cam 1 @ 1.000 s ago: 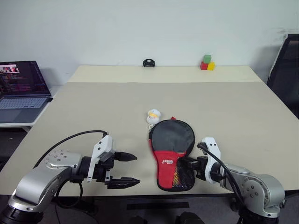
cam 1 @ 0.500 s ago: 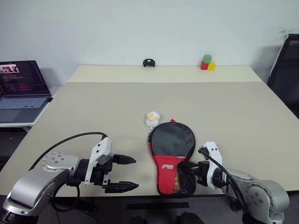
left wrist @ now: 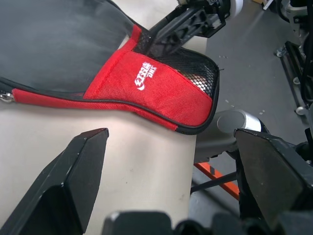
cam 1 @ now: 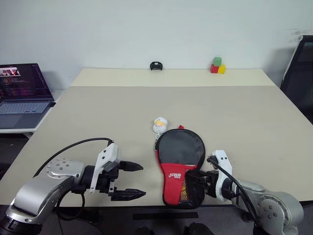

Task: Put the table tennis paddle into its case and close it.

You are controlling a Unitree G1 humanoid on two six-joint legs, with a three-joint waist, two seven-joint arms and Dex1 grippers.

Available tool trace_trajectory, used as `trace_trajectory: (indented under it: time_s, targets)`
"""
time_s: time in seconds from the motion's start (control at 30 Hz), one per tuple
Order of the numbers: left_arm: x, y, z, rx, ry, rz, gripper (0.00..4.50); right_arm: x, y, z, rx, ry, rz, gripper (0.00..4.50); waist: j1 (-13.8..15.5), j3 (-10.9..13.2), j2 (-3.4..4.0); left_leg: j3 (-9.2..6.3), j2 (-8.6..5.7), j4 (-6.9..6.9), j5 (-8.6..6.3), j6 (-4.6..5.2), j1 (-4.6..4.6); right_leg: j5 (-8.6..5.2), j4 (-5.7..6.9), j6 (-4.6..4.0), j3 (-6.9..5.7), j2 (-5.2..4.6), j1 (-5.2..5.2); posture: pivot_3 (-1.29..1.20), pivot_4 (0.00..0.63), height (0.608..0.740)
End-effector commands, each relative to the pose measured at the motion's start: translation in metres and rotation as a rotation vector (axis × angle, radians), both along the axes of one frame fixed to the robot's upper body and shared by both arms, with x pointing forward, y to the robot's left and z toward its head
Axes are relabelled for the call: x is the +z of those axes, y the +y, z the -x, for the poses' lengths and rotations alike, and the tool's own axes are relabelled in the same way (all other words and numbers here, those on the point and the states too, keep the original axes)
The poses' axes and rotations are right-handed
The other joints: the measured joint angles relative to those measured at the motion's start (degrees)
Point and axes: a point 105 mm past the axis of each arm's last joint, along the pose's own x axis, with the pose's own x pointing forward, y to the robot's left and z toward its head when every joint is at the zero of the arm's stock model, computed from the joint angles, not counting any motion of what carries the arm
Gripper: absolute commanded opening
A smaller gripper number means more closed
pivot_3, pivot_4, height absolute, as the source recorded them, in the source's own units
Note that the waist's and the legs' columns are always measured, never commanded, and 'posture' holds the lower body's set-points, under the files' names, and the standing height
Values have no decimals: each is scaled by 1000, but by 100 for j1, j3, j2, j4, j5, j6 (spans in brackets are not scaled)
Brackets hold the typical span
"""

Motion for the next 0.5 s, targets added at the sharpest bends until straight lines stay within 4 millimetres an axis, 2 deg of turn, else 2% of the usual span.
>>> trace_trajectory:
  time_s: [0.03,0.13,0.17,0.23,0.33,0.5]
  targets:
    - [4,-2,-2,-15,-33,4,4500,-6,-21,1,-92,23,49,3374,8,-1,0,-1,0,0,0,0,6,0,-4,0,-1,0,8,0,150,740]
    - [3,-2,-4,-16,-37,8,4500,-3,-37,-1,-129,5,91,4371,37,-1,0,-11,-1,-3,-1,1,41,0,-24,1,-10,-2,54,0,150,740]
    - [3,-3,-4,-17,-39,10,4500,-2,-43,-2,-139,-5,116,4478,48,-2,-1,-11,-6,-6,-1,1,66,0,-32,2,-11,-6,80,0,150,740]
    - [2,-3,-6,-18,-43,12,4500,4,-54,-6,-152,-31,143,4478,73,-3,-3,-11,-12,-4,-1,1,75,2,-37,6,-10,-11,89,0,150,740]
    - [2,-5,-8,-20,-48,17,4500,25,-65,-15,-124,-101,128,4478,69,1,-1,-8,-15,-2,-1,2,74,4,-35,10,-7,-11,92,0,150,740]
    - [2,-6,-10,-22,-56,21,4500,50,-55,-15,24,-190,77,4478,-2,5,6,-12,0,-20,-1,2,73,-4,-27,-4,-11,3,81,0,150,740]
